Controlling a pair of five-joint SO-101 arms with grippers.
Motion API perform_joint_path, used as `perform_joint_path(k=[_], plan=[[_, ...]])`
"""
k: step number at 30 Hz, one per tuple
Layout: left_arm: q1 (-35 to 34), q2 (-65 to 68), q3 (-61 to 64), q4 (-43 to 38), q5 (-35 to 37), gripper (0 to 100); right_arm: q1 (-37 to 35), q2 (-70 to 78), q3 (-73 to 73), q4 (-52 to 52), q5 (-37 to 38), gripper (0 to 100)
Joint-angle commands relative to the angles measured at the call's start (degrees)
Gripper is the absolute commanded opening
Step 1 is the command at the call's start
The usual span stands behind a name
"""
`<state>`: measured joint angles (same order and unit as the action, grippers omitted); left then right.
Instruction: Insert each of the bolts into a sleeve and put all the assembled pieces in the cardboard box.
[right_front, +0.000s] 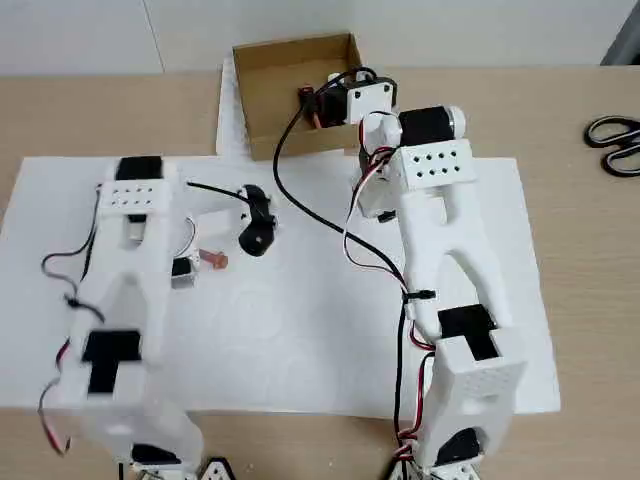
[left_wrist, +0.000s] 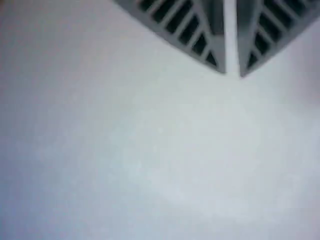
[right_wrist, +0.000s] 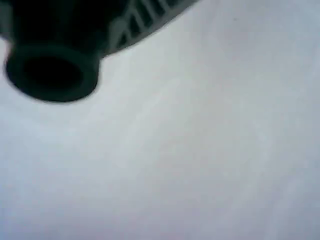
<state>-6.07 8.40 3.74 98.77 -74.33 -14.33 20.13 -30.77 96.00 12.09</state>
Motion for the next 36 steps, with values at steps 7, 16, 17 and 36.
perform_joint_path(k=[7, 16, 17, 36], plan=[[0.18, -8.97, 0.48, -6.77, -1.32, 4, 0.40, -4.00, -0.70, -0.13, 0.09, 0.4], [0.97, 2.55, -1.54, -12.13, -10.81, 12, 0.40, -4.00, -0.53, -0.13, 0.09, 0.4], [1.23, 3.43, -2.51, -12.13, -10.99, 12, 0.40, -4.00, -0.44, -0.13, 0.09, 0.4], [5.19, 21.71, -17.27, -9.67, -11.87, 12, 0.40, -3.91, -0.44, -0.13, 0.09, 0.4]])
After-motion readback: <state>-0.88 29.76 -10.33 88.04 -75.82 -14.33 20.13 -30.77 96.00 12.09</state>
